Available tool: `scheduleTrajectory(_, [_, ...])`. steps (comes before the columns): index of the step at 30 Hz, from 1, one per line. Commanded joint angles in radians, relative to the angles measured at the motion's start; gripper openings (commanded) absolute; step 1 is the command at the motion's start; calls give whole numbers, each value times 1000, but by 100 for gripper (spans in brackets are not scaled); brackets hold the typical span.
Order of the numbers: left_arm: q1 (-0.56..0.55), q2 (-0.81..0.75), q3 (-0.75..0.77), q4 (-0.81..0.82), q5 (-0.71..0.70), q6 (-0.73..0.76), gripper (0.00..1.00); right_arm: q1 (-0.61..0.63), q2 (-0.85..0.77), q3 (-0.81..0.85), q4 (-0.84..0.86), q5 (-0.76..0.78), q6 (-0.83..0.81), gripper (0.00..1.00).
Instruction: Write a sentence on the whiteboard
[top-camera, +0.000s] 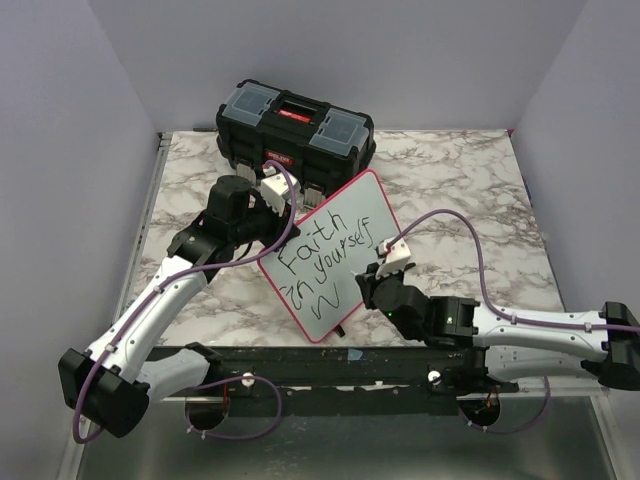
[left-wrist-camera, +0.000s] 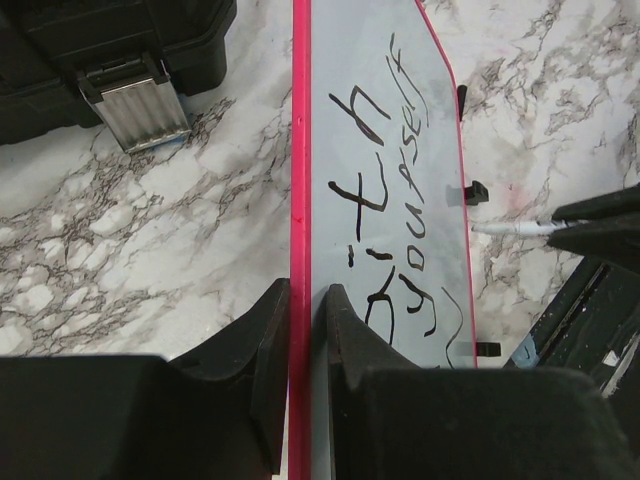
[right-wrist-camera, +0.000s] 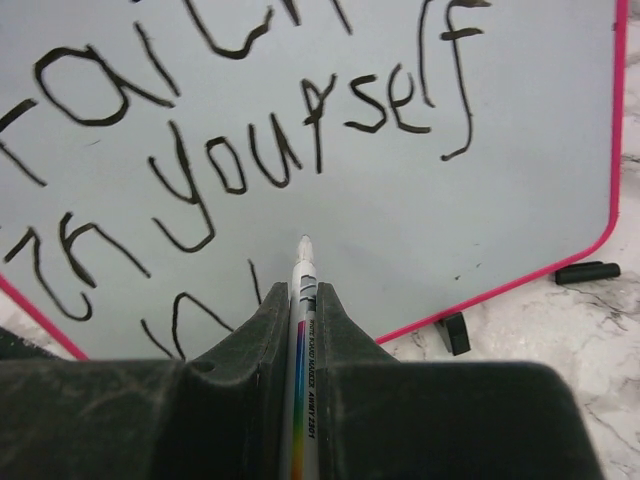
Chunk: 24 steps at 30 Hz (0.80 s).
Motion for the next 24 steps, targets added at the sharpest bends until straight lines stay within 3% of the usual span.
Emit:
scheduleTrajectory(1, [-3,-24,-12,23,-32,46,0,-66,-38,-28,13,-84,27,1])
scheduleTrajectory(12, [-4,-18,-11,23,-42,46,0,-75,-102,-81,59,-150,-12,1])
scheduleTrajectory(24, [-4,-2,-6,17,-42,46,0,-76,-9,-103,150,-175,-17,1])
